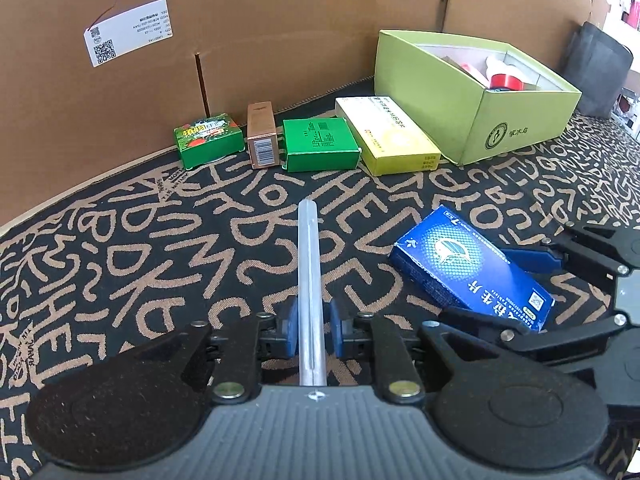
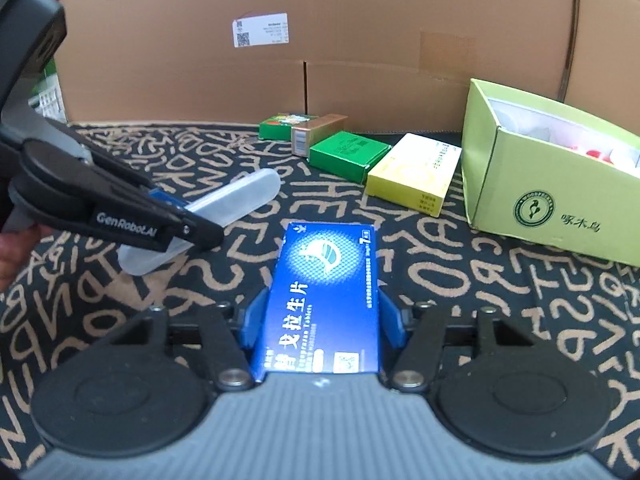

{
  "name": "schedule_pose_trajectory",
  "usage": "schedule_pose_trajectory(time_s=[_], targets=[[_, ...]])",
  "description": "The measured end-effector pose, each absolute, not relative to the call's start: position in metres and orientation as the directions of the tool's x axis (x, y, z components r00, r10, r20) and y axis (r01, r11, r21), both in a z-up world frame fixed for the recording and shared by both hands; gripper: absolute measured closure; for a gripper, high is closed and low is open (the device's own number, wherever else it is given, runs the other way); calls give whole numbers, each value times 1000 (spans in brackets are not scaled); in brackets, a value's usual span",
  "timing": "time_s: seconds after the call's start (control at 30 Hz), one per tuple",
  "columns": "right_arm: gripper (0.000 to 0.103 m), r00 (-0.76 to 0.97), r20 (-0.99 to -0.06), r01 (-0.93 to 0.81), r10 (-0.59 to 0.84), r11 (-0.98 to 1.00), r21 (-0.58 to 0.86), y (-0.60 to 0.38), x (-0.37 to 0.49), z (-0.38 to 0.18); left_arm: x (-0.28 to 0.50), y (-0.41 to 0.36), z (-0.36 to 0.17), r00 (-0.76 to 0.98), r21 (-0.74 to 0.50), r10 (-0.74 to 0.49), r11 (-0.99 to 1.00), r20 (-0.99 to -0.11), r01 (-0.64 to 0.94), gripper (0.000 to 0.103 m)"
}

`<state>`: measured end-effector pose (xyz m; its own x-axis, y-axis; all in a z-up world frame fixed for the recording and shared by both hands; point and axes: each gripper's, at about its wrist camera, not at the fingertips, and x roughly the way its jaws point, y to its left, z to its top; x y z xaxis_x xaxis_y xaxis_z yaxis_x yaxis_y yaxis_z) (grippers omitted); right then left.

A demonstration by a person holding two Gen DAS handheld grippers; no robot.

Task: Organize objects
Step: 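Carry the plastic tube and blue medicine box into the shoebox and release both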

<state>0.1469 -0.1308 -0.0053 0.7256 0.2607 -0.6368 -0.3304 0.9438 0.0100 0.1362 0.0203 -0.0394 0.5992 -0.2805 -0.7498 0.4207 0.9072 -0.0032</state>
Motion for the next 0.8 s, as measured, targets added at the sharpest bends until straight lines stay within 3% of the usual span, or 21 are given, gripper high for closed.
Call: schedule_pose_trajectory(time_s=[0.13,0.37,0.6,0.8], targets=[[46,729,-628,-339,272,941,15,-134,144,-6,132,16,-40,616,28,-263,906,-743,422,89],[46,755,-584,-320,298,945,67,-154,130,9,121,6,-26,609,-21,-308,902,-731,431,93],[46,843,-465,-278,272,959,58,-192,114,53,115,-28,23,625,-134,-474,850,-621,510,93],[46,914,-382,-155,138,988,-11,-237,120,83,126,-80,59,633,-182,-574,798,-520,574,93]])
